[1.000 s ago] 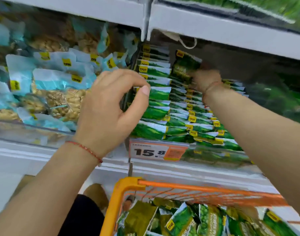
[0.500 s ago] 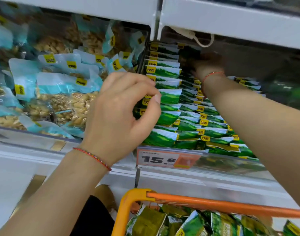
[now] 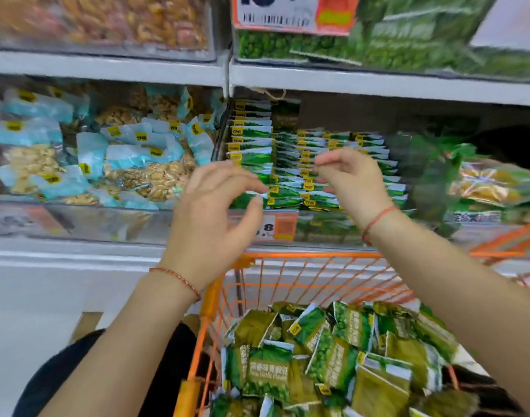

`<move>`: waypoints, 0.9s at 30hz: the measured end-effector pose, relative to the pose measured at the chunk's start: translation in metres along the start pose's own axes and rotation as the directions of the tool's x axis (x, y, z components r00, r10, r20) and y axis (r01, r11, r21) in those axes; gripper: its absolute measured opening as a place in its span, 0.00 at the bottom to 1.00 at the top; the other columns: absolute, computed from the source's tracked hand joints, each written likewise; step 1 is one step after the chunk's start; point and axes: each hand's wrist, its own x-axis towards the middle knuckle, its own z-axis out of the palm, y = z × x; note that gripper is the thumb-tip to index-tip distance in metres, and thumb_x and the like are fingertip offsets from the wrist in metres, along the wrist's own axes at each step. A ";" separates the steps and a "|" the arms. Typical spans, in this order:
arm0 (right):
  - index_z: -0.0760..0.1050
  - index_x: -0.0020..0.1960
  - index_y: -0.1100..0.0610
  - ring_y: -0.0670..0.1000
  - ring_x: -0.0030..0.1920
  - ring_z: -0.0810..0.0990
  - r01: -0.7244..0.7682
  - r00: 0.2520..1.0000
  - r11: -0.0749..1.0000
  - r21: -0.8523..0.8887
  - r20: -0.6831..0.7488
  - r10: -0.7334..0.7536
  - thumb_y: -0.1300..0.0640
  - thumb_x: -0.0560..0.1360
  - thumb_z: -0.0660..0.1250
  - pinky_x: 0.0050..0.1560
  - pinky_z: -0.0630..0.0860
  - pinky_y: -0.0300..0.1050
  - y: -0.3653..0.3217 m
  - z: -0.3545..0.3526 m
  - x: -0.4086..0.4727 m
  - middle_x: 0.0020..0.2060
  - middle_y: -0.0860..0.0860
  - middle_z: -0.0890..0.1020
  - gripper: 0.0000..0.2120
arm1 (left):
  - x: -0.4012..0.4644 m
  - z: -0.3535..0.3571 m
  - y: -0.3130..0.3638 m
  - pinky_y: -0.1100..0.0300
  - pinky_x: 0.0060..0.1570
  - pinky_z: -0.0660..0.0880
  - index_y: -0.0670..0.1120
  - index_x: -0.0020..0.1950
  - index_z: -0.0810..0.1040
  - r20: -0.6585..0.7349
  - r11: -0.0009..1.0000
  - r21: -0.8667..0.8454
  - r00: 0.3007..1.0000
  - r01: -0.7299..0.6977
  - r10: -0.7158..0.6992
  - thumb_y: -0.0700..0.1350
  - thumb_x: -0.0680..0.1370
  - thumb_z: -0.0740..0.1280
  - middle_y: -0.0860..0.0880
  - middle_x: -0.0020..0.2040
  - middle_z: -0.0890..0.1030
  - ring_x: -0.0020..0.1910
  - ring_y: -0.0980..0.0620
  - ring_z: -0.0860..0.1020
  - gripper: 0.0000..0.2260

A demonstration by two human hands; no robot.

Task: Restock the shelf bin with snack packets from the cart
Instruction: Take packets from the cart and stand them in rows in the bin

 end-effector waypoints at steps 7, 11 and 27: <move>0.75 0.39 0.52 0.53 0.32 0.78 0.053 0.962 0.970 -0.239 0.273 0.015 0.64 0.76 0.63 0.35 0.75 0.42 -0.009 -0.049 -0.092 0.35 0.55 0.81 0.10 | -0.050 0.003 0.062 0.58 0.50 0.69 0.48 0.48 0.81 0.504 1.000 0.025 0.864 -0.005 -0.008 0.51 0.75 0.61 0.51 0.46 0.81 0.49 0.52 0.74 0.11; 0.78 0.50 0.59 0.59 0.45 0.82 0.181 0.745 0.670 -0.720 0.545 0.384 0.54 0.75 0.66 0.35 0.73 0.43 0.015 -0.066 -0.134 0.41 0.56 0.83 0.09 | -0.073 0.024 0.068 0.54 0.44 0.77 0.44 0.54 0.78 0.912 0.943 0.319 0.302 -0.093 -0.279 0.55 0.76 0.61 0.41 0.47 0.80 0.44 0.43 0.78 0.17; 0.69 0.34 0.57 0.50 0.31 0.70 0.286 0.532 0.404 -0.869 0.494 0.688 0.51 0.70 0.73 0.34 0.69 0.43 0.079 -0.069 -0.175 0.30 0.50 0.71 0.15 | -0.104 0.113 0.087 0.50 0.58 0.71 0.45 0.67 0.69 0.913 0.926 0.305 0.345 -0.223 -0.218 0.50 0.73 0.70 0.42 0.64 0.70 0.63 0.43 0.70 0.25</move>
